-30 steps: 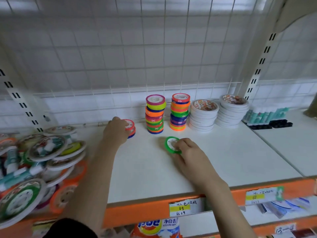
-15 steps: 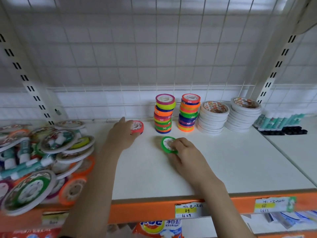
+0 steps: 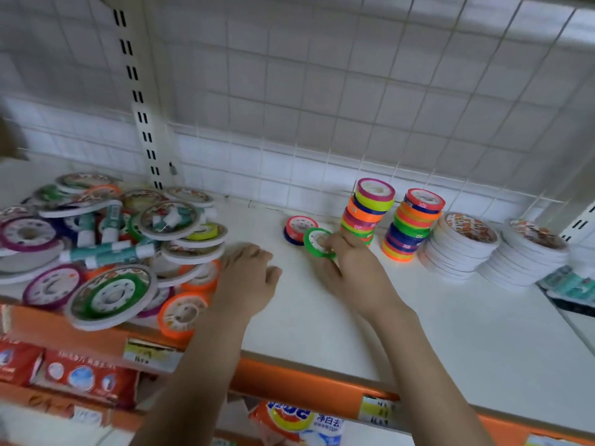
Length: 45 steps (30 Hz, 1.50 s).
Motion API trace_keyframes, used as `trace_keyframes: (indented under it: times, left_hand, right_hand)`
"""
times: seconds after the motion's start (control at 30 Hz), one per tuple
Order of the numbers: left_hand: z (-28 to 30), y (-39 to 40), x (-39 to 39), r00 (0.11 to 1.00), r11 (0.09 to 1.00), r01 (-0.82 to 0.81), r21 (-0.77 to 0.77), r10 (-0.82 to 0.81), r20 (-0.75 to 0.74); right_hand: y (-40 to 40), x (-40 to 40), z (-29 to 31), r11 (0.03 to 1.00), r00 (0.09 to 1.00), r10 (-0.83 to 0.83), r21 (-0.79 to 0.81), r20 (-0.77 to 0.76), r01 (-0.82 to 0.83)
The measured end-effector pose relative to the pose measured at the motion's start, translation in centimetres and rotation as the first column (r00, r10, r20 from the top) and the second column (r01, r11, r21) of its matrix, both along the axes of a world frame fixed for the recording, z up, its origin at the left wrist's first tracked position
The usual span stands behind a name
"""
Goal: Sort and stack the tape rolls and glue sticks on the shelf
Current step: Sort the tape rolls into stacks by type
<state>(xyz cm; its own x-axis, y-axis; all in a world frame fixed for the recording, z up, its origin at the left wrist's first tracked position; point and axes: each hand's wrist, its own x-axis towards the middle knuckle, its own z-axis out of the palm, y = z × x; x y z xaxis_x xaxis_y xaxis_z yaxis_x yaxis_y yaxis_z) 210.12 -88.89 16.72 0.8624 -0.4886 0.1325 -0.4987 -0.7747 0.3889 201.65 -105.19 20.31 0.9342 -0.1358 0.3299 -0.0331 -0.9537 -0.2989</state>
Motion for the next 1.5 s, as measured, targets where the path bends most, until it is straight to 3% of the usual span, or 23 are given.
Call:
trace_keyframes:
  times: [0.27, 0.5, 0.9, 1.17, 1.37, 1.5]
  left_hand:
    - [-0.3, -0.1, 0.1, 1.000, 1.000, 0.005, -0.009, -0.004, 0.020]
    - [-0.4, -0.3, 0.2, 1.000, 1.000, -0.005, 0.030, 0.004, 0.025]
    - [-0.1, -0.3, 0.1, 1.000, 0.998, -0.006, 0.057, 0.004, 0.025]
    - [1.3, -0.4, -0.2, 0.996, 0.998, -0.016, -0.058, 0.021, 0.089]
    - [3.9, 1.0, 0.4, 0.992, 0.995, 0.054, -0.087, -0.043, 0.116]
    - [5.5, 3.8, 3.0, 0.991, 1.000, 0.026, 0.012, -0.027, 0.130]
  right_hand:
    - [-0.5, 7.3, 1.0, 0.986, 0.984, -0.070, -0.159, -0.161, 0.044]
    - [-0.3, 8.4, 0.1, 0.977, 0.964, -0.121, -0.200, -0.235, 0.074]
    - [0.7, 7.4, -0.6, 0.983, 0.991, -0.096, -0.166, -0.096, 0.079]
    - [2.8, 2.6, 0.0, 0.996, 0.994, -0.086, -0.027, 0.063, 0.087]
    - [4.5, 0.0, -1.0, 0.993, 0.993, -0.114, 0.008, 0.017, 0.114]
    - [5.7, 0.3, -1.2, 0.995, 0.995, -0.097, 0.037, -0.008, 0.097]
